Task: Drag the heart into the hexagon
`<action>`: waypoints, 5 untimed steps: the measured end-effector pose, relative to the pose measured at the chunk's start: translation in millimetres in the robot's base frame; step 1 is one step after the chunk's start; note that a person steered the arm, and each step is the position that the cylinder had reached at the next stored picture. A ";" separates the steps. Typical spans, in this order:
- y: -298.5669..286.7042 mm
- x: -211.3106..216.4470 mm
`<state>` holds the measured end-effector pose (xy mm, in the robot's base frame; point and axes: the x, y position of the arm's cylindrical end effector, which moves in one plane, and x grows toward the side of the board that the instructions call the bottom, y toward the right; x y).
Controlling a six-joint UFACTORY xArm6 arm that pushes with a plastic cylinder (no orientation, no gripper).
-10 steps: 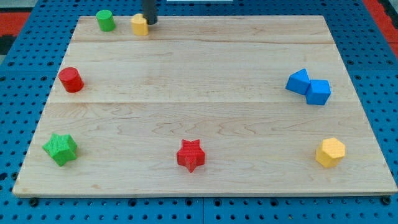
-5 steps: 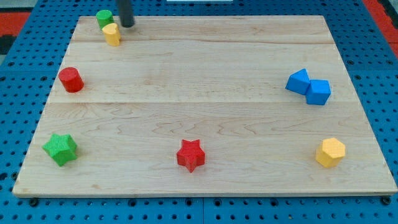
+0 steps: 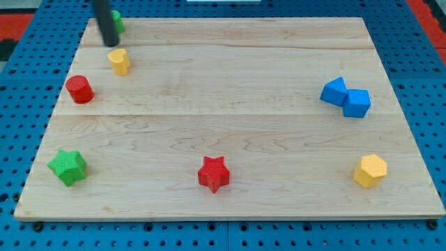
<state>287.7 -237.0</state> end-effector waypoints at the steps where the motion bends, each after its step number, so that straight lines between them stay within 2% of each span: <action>1: 44.4 39.3; 2: 143.5 39.2; 3: 199.4 61.6; 4: 221.0 33.6; 5: 245.2 63.8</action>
<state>351.4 8.2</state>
